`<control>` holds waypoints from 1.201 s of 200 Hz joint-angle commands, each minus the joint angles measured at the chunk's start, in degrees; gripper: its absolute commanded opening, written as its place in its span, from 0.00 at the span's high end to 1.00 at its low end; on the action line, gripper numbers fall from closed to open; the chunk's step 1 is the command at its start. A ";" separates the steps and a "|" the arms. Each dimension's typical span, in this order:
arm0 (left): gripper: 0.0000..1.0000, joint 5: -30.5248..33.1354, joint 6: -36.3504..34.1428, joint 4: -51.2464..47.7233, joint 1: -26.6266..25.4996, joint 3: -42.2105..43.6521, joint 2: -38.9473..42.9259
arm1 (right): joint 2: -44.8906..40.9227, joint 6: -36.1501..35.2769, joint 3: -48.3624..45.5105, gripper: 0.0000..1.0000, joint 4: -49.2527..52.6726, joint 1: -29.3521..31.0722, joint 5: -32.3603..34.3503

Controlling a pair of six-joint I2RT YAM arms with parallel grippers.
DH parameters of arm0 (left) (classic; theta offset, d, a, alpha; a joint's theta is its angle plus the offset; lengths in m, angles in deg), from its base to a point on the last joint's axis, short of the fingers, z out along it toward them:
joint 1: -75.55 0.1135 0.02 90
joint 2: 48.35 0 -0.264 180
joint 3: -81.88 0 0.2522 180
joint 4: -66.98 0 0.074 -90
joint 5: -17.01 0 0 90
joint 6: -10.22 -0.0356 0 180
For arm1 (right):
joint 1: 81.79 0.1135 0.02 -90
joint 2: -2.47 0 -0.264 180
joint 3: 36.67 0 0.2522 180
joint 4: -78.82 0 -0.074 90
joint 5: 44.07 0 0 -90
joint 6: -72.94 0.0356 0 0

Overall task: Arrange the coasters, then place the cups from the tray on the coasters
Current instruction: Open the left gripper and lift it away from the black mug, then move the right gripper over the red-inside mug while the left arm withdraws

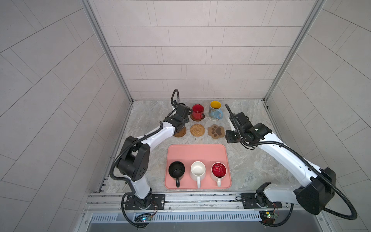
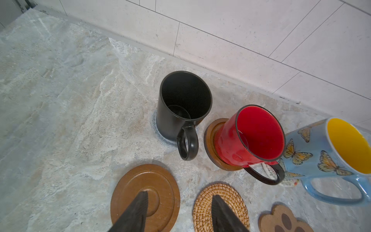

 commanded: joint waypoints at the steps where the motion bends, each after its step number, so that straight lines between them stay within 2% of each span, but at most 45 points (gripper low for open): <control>1: 0.43 0.00 -0.49 -0.92 -0.23 3.14 4.69 | -2.32 1.98 0.06 0.54 1.65 0.10 0.37; 52: 0.42 -4.75 -3.04 -2.82 -0.14 7.85 12.33 | -2.73 4.77 -0.03 0.55 4.14 1.93 0.28; 95: 0.42 -8.02 -4.72 -5.29 -0.04 11.47 18.39 | -2.35 7.95 0.24 0.56 8.13 5.98 2.64; 128: 0.42 -7.69 -4.36 -5.84 0.03 15.91 24.40 | -2.77 12.15 -0.94 0.56 10.47 11.08 4.07; 164: 0.41 -5.44 -4.98 -7.51 0.12 18.94 29.36 | -3.36 19.93 -2.05 0.56 12.46 17.16 6.87; 240: 0.39 -3.52 -2.62 -7.30 1.18 23.56 33.31 | -5.30 32.71 -4.93 0.56 13.45 28.00 6.63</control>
